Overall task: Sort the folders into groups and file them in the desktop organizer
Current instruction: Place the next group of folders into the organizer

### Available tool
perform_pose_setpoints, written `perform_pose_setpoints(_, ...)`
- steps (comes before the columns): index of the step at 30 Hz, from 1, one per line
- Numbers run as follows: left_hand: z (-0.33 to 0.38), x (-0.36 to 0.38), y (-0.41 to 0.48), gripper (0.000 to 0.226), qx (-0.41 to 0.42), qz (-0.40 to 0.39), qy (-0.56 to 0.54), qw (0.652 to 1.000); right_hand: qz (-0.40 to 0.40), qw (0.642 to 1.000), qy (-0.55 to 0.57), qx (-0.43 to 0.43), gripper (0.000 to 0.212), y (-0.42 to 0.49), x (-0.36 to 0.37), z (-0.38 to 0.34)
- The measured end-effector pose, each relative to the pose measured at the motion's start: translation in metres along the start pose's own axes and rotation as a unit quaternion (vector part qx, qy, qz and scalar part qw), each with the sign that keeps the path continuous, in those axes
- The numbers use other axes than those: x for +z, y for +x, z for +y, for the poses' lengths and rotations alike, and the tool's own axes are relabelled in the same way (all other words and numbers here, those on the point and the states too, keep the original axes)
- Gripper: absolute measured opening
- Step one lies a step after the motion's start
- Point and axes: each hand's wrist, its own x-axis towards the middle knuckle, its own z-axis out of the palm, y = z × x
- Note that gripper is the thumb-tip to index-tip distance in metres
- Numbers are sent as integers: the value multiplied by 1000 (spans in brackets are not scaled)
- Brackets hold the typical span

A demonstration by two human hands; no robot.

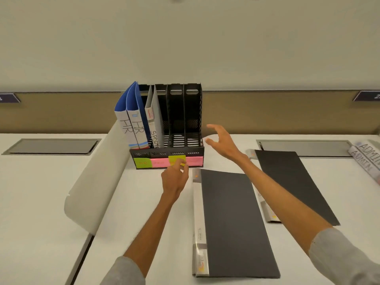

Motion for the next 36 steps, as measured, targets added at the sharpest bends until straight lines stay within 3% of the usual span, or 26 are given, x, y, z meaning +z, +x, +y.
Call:
perform_pose_setpoints(10, 91, 80, -42, 31, 30, -91, -56, 994, 40, 989, -15, 142, 46, -77, -92, 118)
perform_pose_setpoints(24, 186, 186, -101, 53, 7, -233, 10, 973, 12, 939, -80, 335, 52, -185, -168, 260)
perform_pose_setpoints(29, 206, 208, -115, 60, -63, -245, 26, 967, -31, 910, -138, 390, 59, -212, -178, 290)
perform_pose_setpoints(36, 228, 228, -128, 84, -208, -237, -34, 948, -53, 905, -218, 361, 59, -226, -168, 289)
